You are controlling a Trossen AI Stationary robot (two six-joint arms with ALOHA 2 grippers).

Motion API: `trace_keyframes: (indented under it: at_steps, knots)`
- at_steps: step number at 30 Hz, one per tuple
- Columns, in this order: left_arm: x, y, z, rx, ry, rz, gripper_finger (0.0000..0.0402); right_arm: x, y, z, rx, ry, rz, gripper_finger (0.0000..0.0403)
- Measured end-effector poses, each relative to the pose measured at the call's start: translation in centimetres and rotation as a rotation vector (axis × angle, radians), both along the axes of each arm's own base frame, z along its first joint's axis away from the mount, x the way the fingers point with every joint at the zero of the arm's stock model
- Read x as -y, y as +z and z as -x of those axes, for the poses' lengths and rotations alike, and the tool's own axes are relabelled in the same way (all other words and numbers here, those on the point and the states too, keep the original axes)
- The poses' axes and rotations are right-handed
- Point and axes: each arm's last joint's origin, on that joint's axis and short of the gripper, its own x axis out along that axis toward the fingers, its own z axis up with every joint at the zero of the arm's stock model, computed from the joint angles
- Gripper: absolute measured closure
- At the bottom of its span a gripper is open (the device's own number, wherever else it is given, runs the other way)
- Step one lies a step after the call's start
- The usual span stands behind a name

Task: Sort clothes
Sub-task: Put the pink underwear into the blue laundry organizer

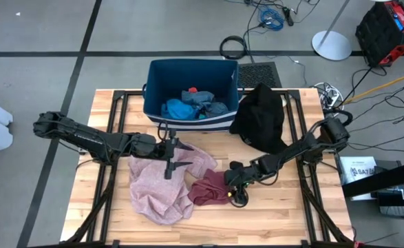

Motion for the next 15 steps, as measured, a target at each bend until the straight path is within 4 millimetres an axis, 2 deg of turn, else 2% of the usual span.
trace_keyframes:
  at_steps: [4, 7, 10, 14, 15]
  knots:
    - [0.0, 0.0, 0.0, 0.0, 0.0, 0.0, 0.0159, -0.09, -0.92, -0.47, -0.016, -0.033, 0.013, 0.0171]
    - [0.0, 0.01, 0.0, 0.0, 0.0, 0.0, 0.0159, 0.04, -1.12, -0.34, -0.043, -0.074, 0.021, 0.0192]
    - [-0.02, 0.01, -0.01, 0.0, 0.001, -0.001, 0.0159, 0.35, -1.01, -0.01, -0.077, -0.109, 0.029, 0.0251]
    - [-0.23, 0.01, -0.04, 0.0, 0.01, -0.001, 0.0159, 0.66, -0.58, 0.37, -0.093, -0.116, 0.036, 0.0371]
    - [-0.3, 0.0, -0.05, -0.001, 0.012, -0.001, 0.0159, 0.74, -0.4, 0.44, -0.091, -0.114, 0.034, 0.0386]
